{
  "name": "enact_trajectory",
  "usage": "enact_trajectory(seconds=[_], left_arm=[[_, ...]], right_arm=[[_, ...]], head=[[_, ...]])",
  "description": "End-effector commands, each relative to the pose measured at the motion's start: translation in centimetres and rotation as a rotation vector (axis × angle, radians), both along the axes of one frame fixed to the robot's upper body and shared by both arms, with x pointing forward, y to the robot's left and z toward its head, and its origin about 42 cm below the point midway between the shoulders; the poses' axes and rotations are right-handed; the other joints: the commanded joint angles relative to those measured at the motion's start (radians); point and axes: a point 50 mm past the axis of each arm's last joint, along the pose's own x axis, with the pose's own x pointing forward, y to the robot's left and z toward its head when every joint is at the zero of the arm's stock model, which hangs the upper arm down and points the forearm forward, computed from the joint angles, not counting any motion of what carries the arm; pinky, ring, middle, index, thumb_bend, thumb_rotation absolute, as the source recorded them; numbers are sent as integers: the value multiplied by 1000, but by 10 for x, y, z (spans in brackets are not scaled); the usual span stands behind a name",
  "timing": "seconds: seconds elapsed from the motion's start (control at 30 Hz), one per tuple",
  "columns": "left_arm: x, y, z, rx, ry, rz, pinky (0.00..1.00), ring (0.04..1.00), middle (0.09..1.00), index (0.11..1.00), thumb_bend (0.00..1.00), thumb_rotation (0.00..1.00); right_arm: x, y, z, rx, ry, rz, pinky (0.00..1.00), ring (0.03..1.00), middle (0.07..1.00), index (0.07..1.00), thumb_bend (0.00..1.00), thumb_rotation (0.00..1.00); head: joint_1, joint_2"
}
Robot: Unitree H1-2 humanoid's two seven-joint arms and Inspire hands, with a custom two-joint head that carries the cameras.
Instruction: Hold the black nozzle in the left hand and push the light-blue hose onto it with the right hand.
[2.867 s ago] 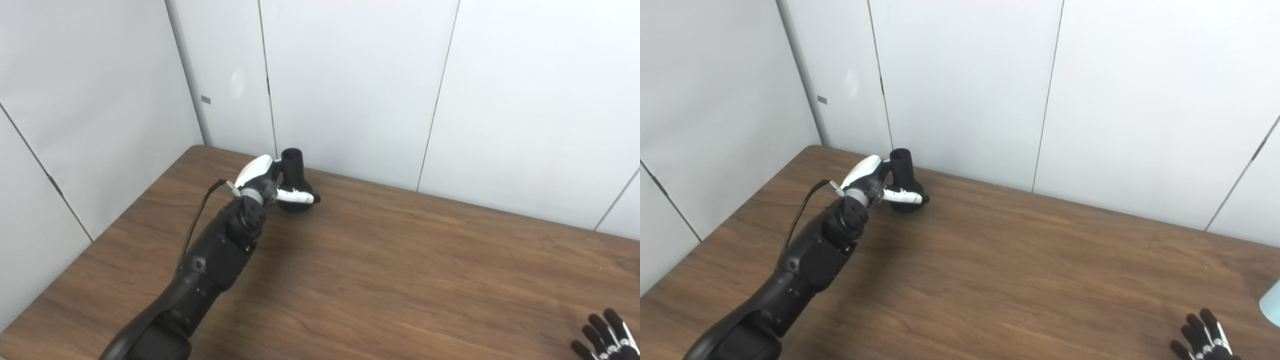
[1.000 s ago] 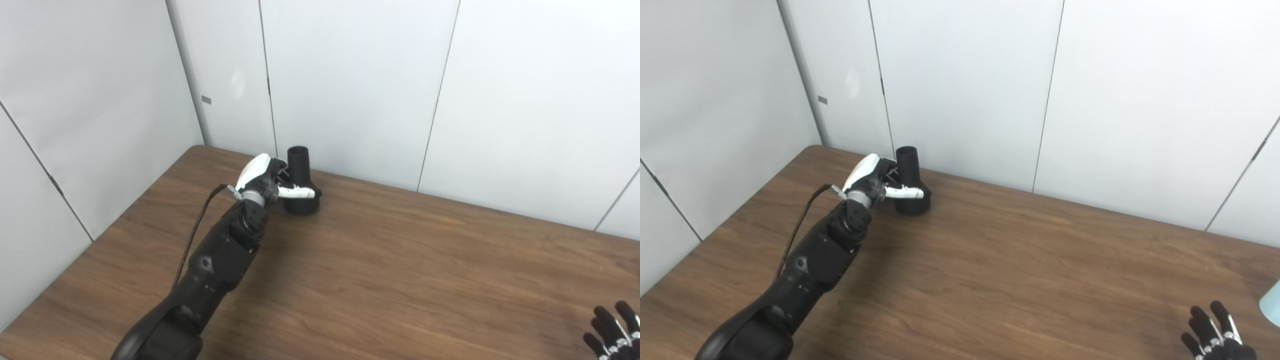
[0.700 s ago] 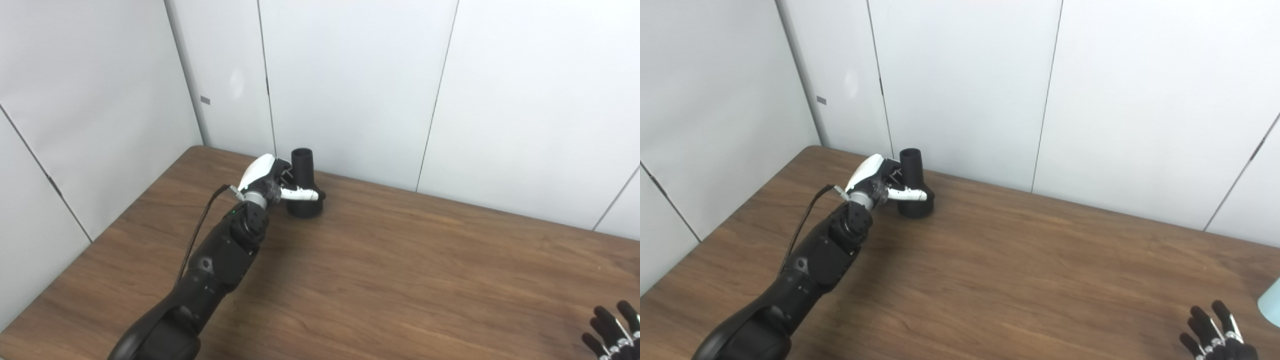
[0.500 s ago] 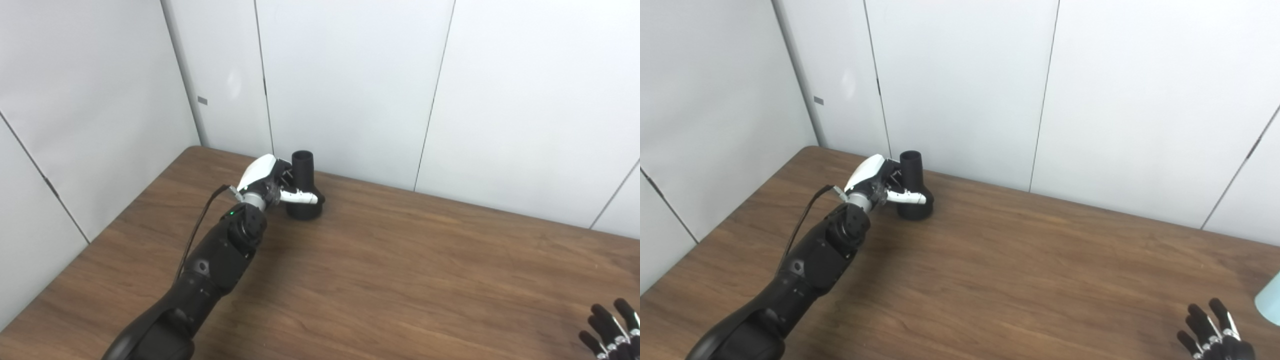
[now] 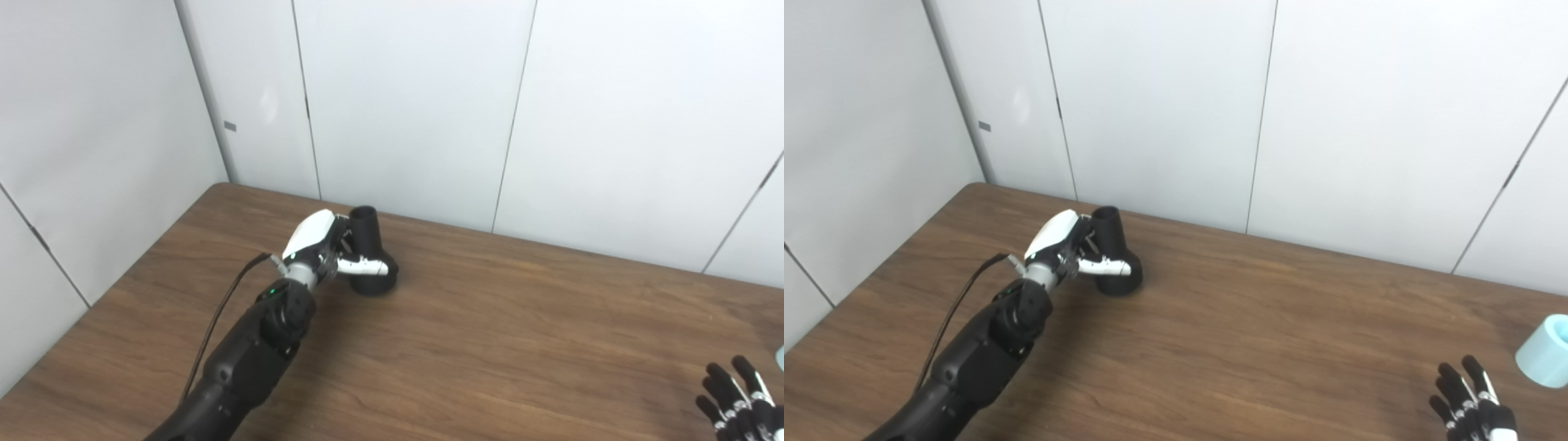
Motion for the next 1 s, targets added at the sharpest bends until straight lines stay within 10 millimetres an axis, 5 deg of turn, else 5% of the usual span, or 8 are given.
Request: enact_trajectory(seconds=[0.0, 0.33, 0.47, 0.63, 0.77, 0.97], left_arm=[[-1, -3, 15, 2, -35, -8, 387, 461, 492, 489, 524, 0], [-38, -39, 19, 9, -67, -99, 427, 485, 452, 496, 527, 0], [-51, -48, 18, 34, -98, -142, 278, 359, 470, 488, 526, 0], [-63, -57, 16, 11, -112, -162, 406, 452, 412, 499, 522, 0], [-73, -65, 18, -22, -112, -175, 333, 420, 411, 496, 523, 0], [-89, -83, 21, -5, -107, -210, 541, 586, 495, 484, 524, 0]], right_arm=[[3, -1, 15, 0, -74, -6, 917, 941, 924, 968, 548, 992], [5, -1, 12, 2, -78, -7, 919, 937, 913, 962, 552, 982], [4, 4, 13, -16, -75, -5, 915, 931, 909, 960, 566, 998], [2, 8, 14, -16, -80, -19, 874, 912, 897, 948, 568, 997], [0, 8, 16, -24, -84, -24, 875, 913, 895, 949, 574, 986], [-3, 8, 22, -43, -87, -53, 849, 893, 874, 936, 595, 966]], head=[[-11, 2], [-98, 19], [-138, 25], [-171, 30], [-195, 37], [-225, 45]])
